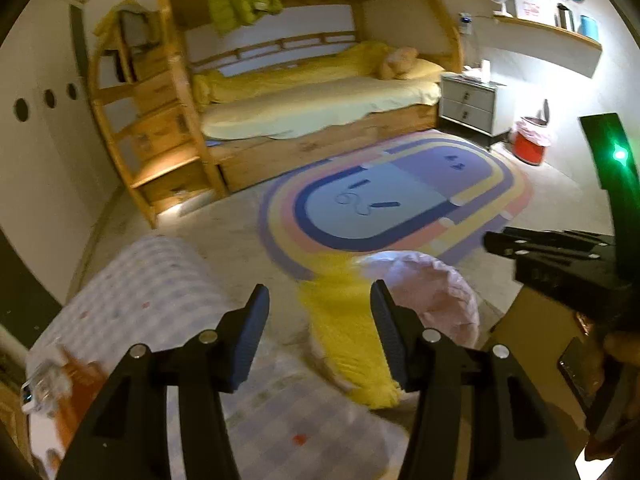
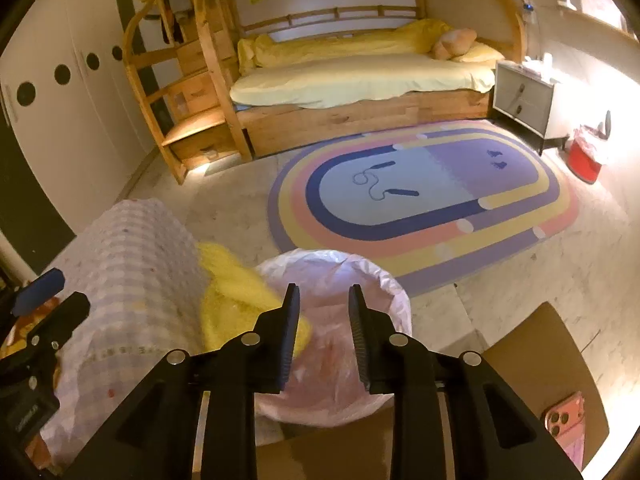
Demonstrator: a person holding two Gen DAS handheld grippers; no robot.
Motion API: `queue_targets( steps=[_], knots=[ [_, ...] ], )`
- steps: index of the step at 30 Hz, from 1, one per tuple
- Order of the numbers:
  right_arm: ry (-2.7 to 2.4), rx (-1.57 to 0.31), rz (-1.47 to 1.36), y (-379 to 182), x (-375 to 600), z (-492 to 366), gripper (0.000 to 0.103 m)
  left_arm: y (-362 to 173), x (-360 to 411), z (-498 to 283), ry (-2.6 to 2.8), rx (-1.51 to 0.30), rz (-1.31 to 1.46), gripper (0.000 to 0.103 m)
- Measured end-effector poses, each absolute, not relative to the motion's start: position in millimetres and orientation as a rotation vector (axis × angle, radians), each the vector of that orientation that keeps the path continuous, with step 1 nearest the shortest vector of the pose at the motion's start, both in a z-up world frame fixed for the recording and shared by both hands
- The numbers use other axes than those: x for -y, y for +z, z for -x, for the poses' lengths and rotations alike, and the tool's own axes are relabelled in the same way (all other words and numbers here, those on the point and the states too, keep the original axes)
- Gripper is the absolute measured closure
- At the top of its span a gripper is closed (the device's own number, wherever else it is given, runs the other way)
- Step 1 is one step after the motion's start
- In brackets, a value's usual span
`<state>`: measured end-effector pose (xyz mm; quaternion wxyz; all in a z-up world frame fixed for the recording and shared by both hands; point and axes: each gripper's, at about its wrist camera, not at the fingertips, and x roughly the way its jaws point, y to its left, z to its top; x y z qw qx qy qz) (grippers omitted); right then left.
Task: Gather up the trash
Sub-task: 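Carry both items to the wastebasket and open both grippers over it, then return both tools to the table toward the orange knitted glove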
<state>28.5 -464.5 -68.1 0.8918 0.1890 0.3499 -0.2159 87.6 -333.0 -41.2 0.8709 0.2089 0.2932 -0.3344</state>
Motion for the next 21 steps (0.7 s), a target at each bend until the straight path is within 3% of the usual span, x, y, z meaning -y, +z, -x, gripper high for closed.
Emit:
queue_targets(
  steps=[15, 21],
  knots=[
    [-0.253, -0.651, -0.264, 4, 358, 8, 0.076, -7, 193, -49, -0.555, -0.652, -0.315, 0.051],
    [-0.129, -0.661, -0.224, 12, 311, -4, 0.073, -5, 132, -40, -0.467, -0.674, -0.253, 0.047]
  ],
)
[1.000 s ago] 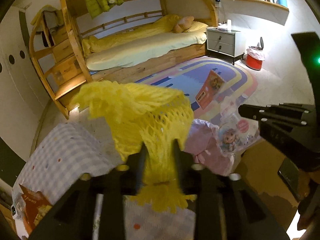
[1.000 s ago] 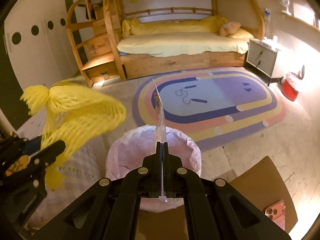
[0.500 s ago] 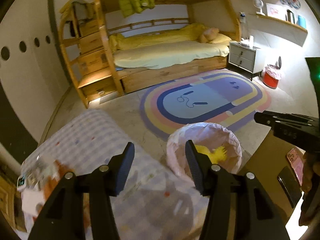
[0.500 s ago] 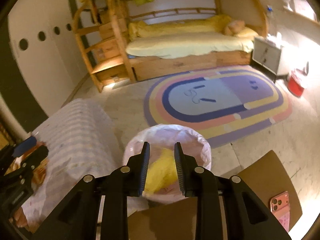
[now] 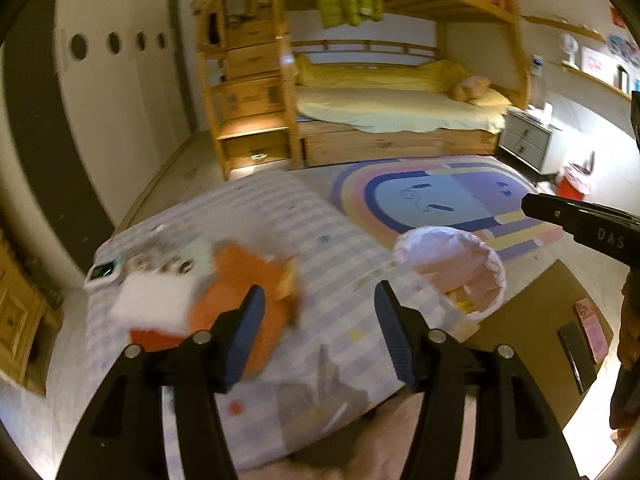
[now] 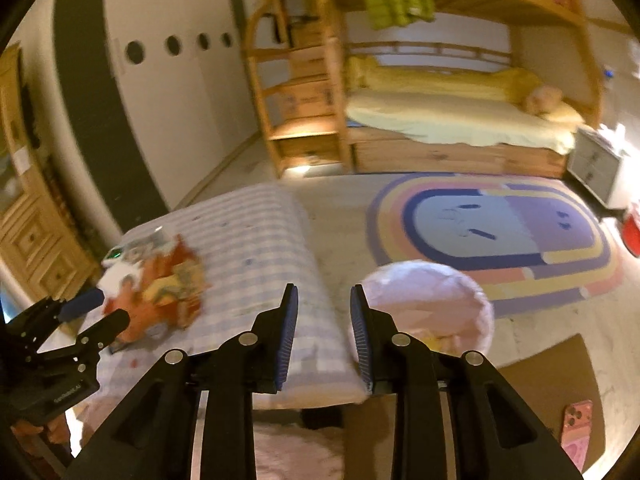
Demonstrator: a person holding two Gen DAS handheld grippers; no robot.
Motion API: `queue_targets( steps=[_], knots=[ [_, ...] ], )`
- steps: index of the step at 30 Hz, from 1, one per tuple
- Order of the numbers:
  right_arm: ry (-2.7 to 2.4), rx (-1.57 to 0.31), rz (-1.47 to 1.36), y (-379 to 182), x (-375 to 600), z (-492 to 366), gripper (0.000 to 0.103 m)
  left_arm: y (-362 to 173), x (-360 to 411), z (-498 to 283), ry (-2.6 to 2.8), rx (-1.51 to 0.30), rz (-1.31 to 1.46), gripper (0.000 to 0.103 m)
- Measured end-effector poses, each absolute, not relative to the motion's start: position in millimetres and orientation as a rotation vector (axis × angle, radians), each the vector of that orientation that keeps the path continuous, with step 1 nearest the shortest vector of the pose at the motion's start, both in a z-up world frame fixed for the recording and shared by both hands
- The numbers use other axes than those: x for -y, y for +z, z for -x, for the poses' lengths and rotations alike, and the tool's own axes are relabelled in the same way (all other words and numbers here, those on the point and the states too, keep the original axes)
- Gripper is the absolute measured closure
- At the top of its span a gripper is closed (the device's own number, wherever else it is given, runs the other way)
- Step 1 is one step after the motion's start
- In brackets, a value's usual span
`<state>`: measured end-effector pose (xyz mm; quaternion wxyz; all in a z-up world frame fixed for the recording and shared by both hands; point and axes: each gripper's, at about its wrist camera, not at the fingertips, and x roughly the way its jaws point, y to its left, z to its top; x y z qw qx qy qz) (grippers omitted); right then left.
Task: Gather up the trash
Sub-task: 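Return both tools to the table toward the orange knitted glove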
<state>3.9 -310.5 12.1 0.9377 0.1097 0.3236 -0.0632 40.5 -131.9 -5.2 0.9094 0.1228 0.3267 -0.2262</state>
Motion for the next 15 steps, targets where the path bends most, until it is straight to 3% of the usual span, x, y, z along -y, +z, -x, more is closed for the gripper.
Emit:
queue_targets(
  steps=[15],
  knots=[
    [0.146, -0.727, -0.083, 4, 196, -39, 0.061, -14, -14, -54, -0.089, -0.728, -0.102, 0.044]
  ],
)
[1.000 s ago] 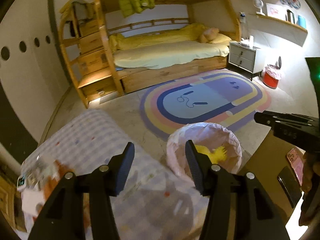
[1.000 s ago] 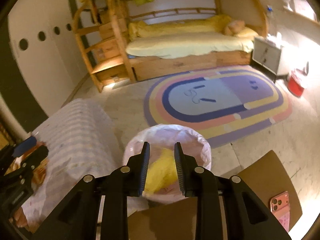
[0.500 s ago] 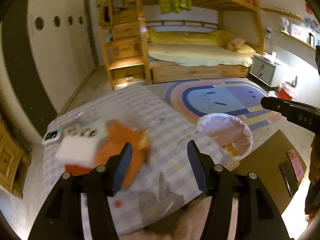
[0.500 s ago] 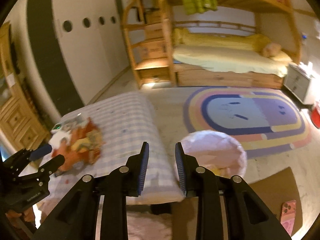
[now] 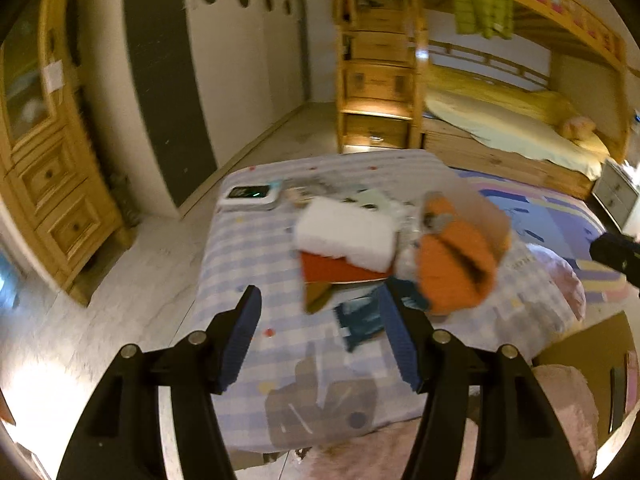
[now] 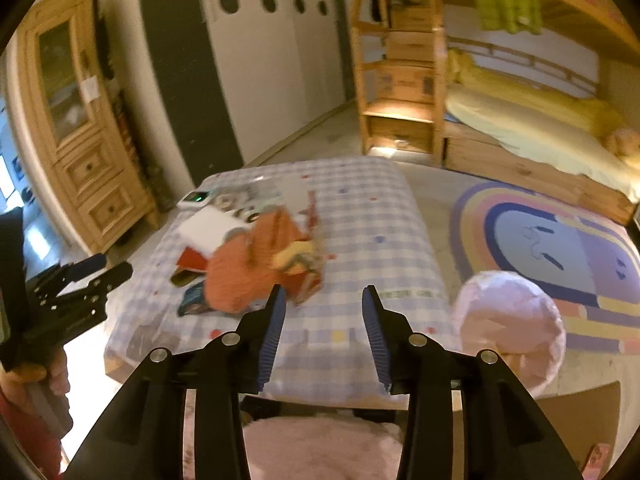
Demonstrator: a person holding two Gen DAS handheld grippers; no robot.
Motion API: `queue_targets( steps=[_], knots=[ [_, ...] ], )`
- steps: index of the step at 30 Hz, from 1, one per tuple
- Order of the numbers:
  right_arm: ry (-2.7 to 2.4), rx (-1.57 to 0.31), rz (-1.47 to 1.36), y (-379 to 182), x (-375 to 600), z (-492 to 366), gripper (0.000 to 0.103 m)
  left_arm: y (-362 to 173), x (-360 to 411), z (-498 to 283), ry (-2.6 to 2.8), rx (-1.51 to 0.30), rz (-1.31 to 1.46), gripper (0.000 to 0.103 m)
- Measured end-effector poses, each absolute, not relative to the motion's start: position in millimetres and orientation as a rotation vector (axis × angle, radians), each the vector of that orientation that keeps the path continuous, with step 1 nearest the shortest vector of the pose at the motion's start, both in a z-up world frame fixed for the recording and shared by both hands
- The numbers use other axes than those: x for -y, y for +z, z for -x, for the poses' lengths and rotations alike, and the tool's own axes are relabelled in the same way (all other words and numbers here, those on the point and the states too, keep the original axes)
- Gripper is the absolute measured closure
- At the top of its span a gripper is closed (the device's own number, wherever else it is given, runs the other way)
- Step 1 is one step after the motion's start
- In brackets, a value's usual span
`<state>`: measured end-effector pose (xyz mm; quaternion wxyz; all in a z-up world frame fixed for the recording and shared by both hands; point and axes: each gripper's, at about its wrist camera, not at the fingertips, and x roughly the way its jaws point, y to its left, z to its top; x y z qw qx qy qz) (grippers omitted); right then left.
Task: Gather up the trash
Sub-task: 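Return both tools to the table toward the orange knitted glove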
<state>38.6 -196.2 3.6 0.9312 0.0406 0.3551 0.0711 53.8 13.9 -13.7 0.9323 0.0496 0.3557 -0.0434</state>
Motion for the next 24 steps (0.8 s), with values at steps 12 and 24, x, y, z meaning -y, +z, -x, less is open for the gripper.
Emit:
queue_targets(
  steps=[12, 24],
  knots=[
    [0.279, -0.805, 0.010, -22, 129, -67, 0.057, -24, -43, -59, -0.050, -0.741, -0.048, 0.031],
    [0.197, -0.857, 0.113, -44, 102, -101, 0.046, -33, -50, -61, -0.067, -0.770, -0.024, 0.031]
  ],
)
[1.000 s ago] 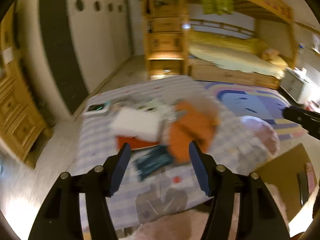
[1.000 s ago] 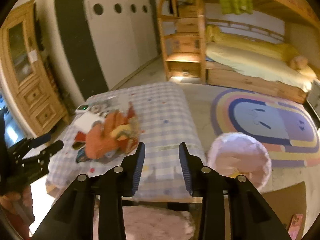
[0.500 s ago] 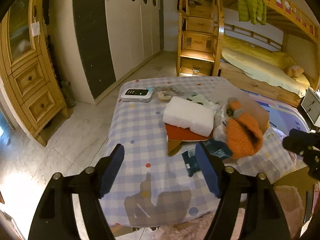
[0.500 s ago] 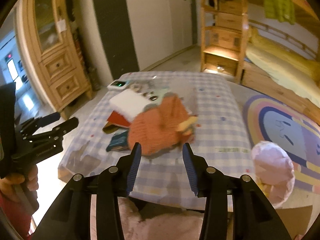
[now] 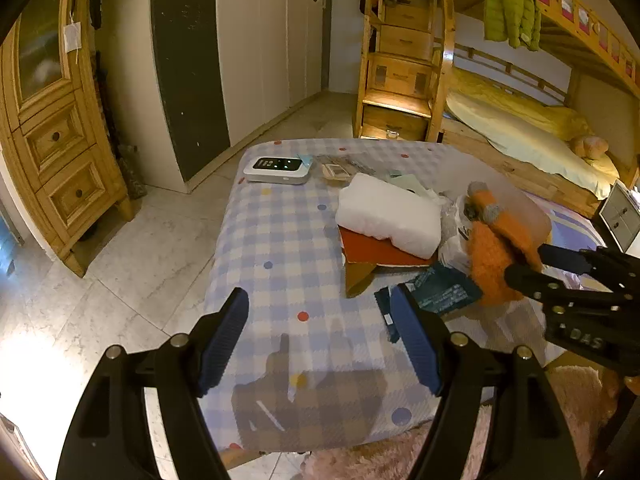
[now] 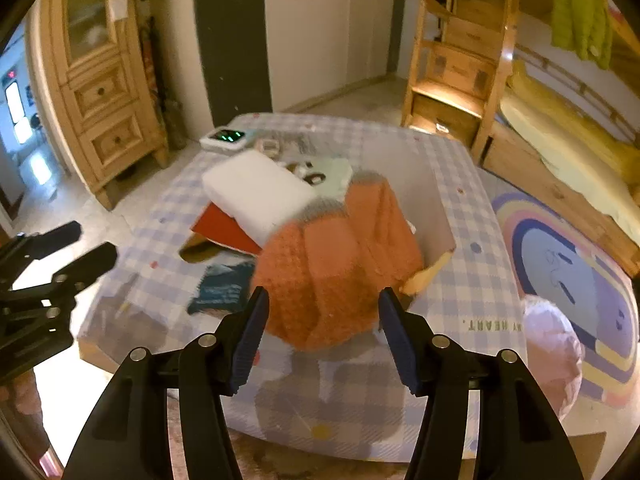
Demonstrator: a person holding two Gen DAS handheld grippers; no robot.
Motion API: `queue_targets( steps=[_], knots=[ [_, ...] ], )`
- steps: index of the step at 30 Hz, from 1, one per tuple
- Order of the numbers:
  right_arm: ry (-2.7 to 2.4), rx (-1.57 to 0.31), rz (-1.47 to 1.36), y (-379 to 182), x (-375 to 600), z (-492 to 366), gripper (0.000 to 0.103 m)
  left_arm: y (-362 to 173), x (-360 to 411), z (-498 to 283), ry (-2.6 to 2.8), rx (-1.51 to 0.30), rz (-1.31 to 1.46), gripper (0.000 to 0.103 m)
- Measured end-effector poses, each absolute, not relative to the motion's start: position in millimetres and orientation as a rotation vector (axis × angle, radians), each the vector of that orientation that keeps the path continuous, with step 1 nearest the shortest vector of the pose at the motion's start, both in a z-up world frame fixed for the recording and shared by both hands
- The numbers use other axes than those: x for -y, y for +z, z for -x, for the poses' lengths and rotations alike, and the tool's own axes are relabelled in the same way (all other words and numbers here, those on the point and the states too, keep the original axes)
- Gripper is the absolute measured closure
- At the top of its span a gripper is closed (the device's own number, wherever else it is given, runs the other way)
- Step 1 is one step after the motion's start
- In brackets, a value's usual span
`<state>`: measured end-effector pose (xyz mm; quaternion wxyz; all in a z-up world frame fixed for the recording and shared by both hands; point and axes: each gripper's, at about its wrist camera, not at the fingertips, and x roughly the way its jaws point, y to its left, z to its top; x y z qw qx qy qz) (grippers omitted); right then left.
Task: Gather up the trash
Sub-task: 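Return both tools to the table toward the orange knitted glove, then grasp the orange glove with the right gripper while the left gripper grasps the white foam block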
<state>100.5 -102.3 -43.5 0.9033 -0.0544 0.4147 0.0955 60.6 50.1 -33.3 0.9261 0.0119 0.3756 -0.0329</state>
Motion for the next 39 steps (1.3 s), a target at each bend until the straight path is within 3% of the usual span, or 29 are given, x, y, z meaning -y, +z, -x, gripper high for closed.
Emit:
queue_targets(
  steps=[1, 3, 5, 7, 15, 17, 19, 31, 33, 36, 37, 39],
  knots=[
    [0.189, -0.860, 0.112, -45, 104, -100, 0.049, -34, -50, -60, -0.068, -0.771, -0.025, 0.031],
    [0.180, -0.862, 0.104, -44, 108, -99, 0.066, -34, -49, -59, -0.070, -0.773, -0.025, 0.032],
    [0.179, -0.846, 0.092, -40, 112, -98, 0.088, -34, -48, -58, -0.072, -0.773, -0.027, 0.031],
    [0.179, -0.811, 0.075, -31, 116, -97, 0.095, -33, -46, -57, -0.075, -0.771, -0.029, 0.031],
    [0.218, -0.745, 0.025, -10, 123, -97, 0.096, -30, -33, -71, -0.109, -0.763, -0.023, 0.033],
    [0.226, -0.759, 0.007, -16, 126, -96, 0.096, -33, -25, -81, -0.142, -0.772, -0.017, 0.043],
    [0.235, -0.770, -0.013, -23, 130, -95, 0.096, -39, -11, -90, -0.174, -0.781, -0.035, 0.046],
    [0.252, -0.785, -0.109, -34, 151, -96, 0.095, -68, 39, -142, -0.211, -0.851, -0.118, 0.048],
    [0.257, -0.788, -0.116, -36, 152, -95, 0.095, -69, 39, -147, -0.211, -0.858, -0.112, 0.055],
    [0.262, -0.791, -0.122, -38, 153, -95, 0.095, -70, 38, -151, -0.208, -0.873, -0.101, 0.075],
    [0.263, -0.792, -0.123, -38, 153, -95, 0.095, -70, 38, -153, -0.212, -0.877, -0.099, 0.086],
    [0.264, -0.794, -0.123, -38, 153, -95, 0.095, -70, 37, -153, -0.214, -0.871, -0.100, 0.093]
  ],
)
